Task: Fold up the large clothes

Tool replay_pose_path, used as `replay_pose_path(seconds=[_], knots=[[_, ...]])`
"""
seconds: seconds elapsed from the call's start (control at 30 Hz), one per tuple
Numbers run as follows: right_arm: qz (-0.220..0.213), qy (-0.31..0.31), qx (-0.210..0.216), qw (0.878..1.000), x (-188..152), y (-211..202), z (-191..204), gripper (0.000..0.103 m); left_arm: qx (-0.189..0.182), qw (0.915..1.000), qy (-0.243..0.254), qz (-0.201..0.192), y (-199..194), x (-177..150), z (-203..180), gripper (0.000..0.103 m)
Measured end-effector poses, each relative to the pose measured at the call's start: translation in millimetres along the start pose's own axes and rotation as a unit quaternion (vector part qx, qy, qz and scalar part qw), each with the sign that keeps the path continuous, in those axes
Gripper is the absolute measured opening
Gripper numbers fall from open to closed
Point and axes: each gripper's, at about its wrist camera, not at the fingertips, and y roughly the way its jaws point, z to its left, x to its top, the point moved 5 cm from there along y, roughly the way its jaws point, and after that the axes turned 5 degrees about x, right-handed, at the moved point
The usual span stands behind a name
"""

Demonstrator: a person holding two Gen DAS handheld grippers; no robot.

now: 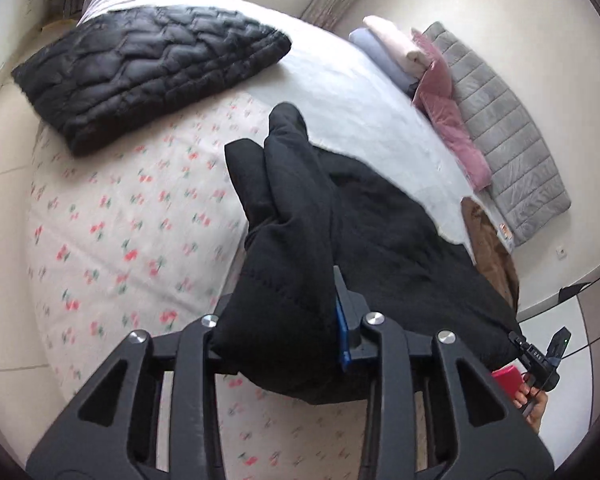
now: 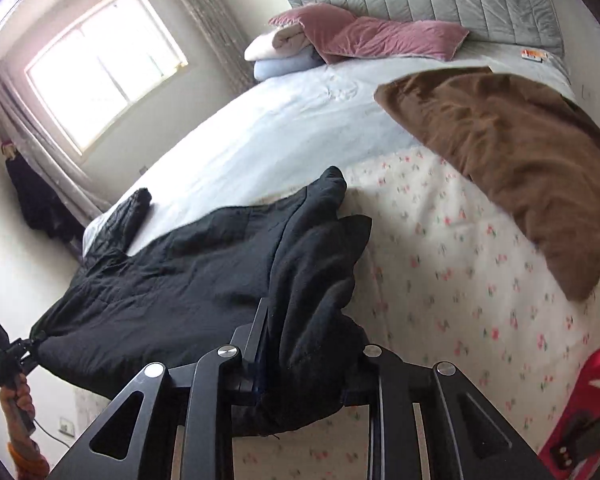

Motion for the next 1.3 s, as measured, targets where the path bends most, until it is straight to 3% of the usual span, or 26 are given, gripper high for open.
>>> replay_pose_path(seconds=[0.07, 0.13, 0.23, 0.3, 0.37, 0.43, 0.57, 0.67, 0.73, 0.8, 0.9, 0.93, 1.0, 1.03, 1.1, 1.17, 1.3], knots=[[0.035, -0.006, -0.03, 0.999, -34.6, 16.5, -16.2, 0.036, 0.043, 0.9982, 0.009, 0.04, 28.1, -29.3, 20.5, 0.044], [0.056, 0.003, -0.075, 0.996, -59.3, 26.7, -42.1, 0.053, 0.097, 0.9935, 0.015, 0.058, 46.9, -47.3, 40.6, 0.068], [0.043, 0.019, -0.075, 0.996, -61.1, 9.4, -60.0, 0.071, 0.124, 0.9917, 0.029, 0.019, 29.3, -41.1, 39.2, 0.072], [0.026, -0.005, -0.103, 0.994, -50.6, -7.8, -55.9, 0.072, 0.18, 0.9813, 0.062, -0.027, 13.9, -26.0, 27.2, 0.078], [0.008, -0.037, -0.134, 0.99, -34.4, -17.7, -40.2, 0.073, 0.211, 0.9715, 0.088, -0.061, 8.2, -11.1, 9.9, 0.083], [0.001, -0.059, -0.141, 0.988, -20.8, -13.4, -24.0, 0.075, 0.206, 0.9696, 0.111, -0.073, 15.7, 1.5, -16.8, 0.083], [-0.007, -0.104, -0.123, 0.987, 0.8, 25.3, 25.5, 0.075, 0.152, 0.9718, 0.172, -0.054, 61.3, 13.0, -95.8, 0.083], [-0.012, -0.139, -0.106, 0.985, 8.4, 67.9, 61.8, 0.075, 0.106, 0.9667, 0.23, -0.038, 110.5, 9.4, -158.5, 0.083], [-0.012, -0.151, -0.11, 0.982, 9.5, 95.7, 70.5, 0.075, 0.114, 0.9608, 0.249, -0.043, 144.4, 13.1, -176.5, 0.083], [-0.005, -0.15, -0.133, 0.98, 8.5, 117.6, 59.1, 0.075, 0.153, 0.9522, 0.258, -0.06, 164.2, 21.4, -171.5, 0.083], [-0.012, -0.129, -0.143, 0.981, 5.1, 124.2, 27.4, 0.075, 0.22, 0.9411, 0.248, -0.068, 178.0, 35.3, -119.0, 0.084], [-0.016, -0.114, -0.132, 0.985, 4.3, 120.7, 19.1, 0.075, 0.217, 0.944, 0.237, -0.073, 174.2, 38.4, -99.5, 0.085], [-0.018, -0.102, -0.128, 0.986, 2.9, 110.7, 12.7, 0.075, 0.202, 0.9585, 0.189, -0.068, 159.8, 45.3, -68.8, 0.085], [-0.017, -0.104, -0.136, 0.985, 1.8, 105.5, 14.1, 0.075, 0.199, 0.9606, 0.183, -0.065, 152.7, 46.0, -65.8, 0.085], [-0.014, -0.103, -0.143, 0.984, -3.0, 93.6, 21.4, 0.075, 0.219, 0.9528, 0.2, -0.064, 138.6, 37.6, -70.8, 0.085], [-0.015, -0.098, -0.123, 0.987, -10.3, 78.0, 33.5, 0.075, 0.229, 0.9463, 0.221, -0.058, 125.0, 21.9, -80.7, 0.085], [-0.024, -0.111, -0.098, 0.989, -29.3, 40.5, 69.4, 0.076, 0.211, 0.952, 0.22, -0.03, 92.1, -18.5, -97.2, 0.085]])
